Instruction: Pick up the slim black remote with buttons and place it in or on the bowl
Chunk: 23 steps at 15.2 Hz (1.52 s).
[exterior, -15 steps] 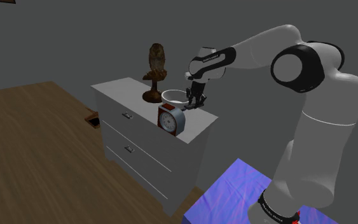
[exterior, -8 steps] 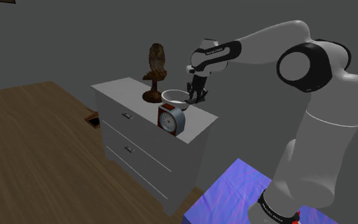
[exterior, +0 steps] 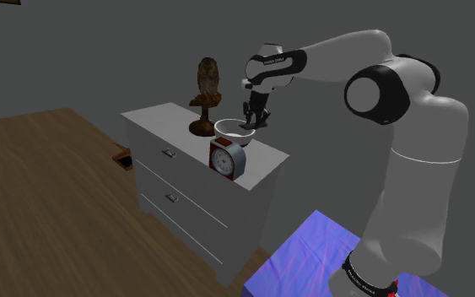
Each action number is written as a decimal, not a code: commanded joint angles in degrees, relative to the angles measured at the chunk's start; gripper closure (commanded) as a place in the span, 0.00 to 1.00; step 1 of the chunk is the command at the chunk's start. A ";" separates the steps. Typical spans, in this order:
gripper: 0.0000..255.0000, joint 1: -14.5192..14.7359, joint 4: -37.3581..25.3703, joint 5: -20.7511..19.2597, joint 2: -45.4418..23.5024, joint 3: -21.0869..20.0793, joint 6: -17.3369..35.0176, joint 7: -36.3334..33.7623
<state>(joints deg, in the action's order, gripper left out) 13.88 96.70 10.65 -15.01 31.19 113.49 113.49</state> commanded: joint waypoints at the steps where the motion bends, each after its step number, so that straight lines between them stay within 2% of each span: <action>1: 1.00 -1.74 -6.79 2.61 -5.30 -0.45 -2.20 1.04; 6: 1.00 -8.04 -28.66 8.00 -20.18 -2.74 -10.03 1.23; 8: 1.00 -11.82 -41.55 9.84 -27.83 -4.10 -14.98 0.19; 9: 1.00 -14.49 -50.87 10.81 -33.03 -5.02 -18.67 -0.86; 10: 1.00 -15.95 -55.87 11.13 -35.70 -5.62 -20.67 -1.53; 17: 1.00 -13.42 -45.58 10.92 -33.29 -5.23 -13.40 -0.12; 21: 1.00 -12.53 -41.47 11.07 -33.00 -5.22 -9.82 0.51; 23: 1.00 -12.53 -41.46 11.07 -32.99 -5.21 -9.82 0.51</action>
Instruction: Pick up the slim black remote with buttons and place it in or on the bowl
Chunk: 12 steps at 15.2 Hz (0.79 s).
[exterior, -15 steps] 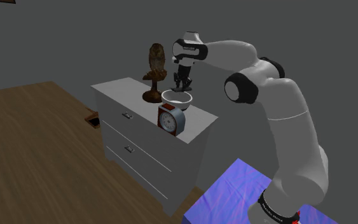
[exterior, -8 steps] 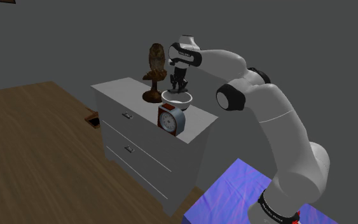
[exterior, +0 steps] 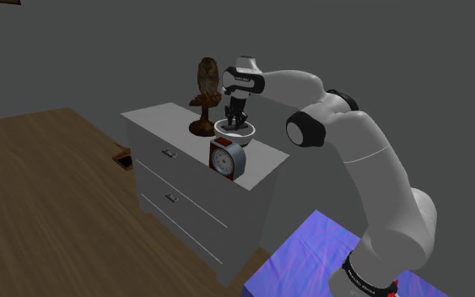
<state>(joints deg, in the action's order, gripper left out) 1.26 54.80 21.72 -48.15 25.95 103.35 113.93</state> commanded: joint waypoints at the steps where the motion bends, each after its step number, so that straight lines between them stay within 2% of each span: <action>1: 1.00 0.09 0.43 0.00 0.14 0.03 0.32 0.07; 6: 1.00 0.09 0.43 0.00 0.14 0.03 0.32 0.07; 7: 0.00 0.09 0.41 0.00 0.13 0.02 0.31 0.07; 12: 0.00 0.08 0.41 0.00 0.13 0.02 0.31 0.07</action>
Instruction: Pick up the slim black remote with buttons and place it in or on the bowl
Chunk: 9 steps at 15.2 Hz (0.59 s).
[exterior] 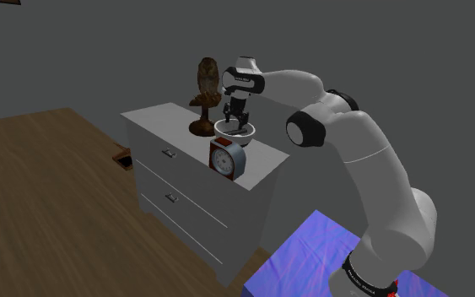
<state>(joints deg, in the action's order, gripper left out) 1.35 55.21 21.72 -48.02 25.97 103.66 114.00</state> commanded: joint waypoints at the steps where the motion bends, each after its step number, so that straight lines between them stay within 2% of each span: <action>1: 0.00 -0.29 -1.51 -0.15 0.28 0.08 -1.70 -0.24; 4: 0.00 -1.64 -7.37 -0.37 0.18 0.08 -7.12 -1.05; 9: 0.00 -1.64 -7.38 -0.37 0.18 0.08 -7.12 -1.05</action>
<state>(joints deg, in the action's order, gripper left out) -0.30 47.80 21.36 -47.88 26.05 96.56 112.95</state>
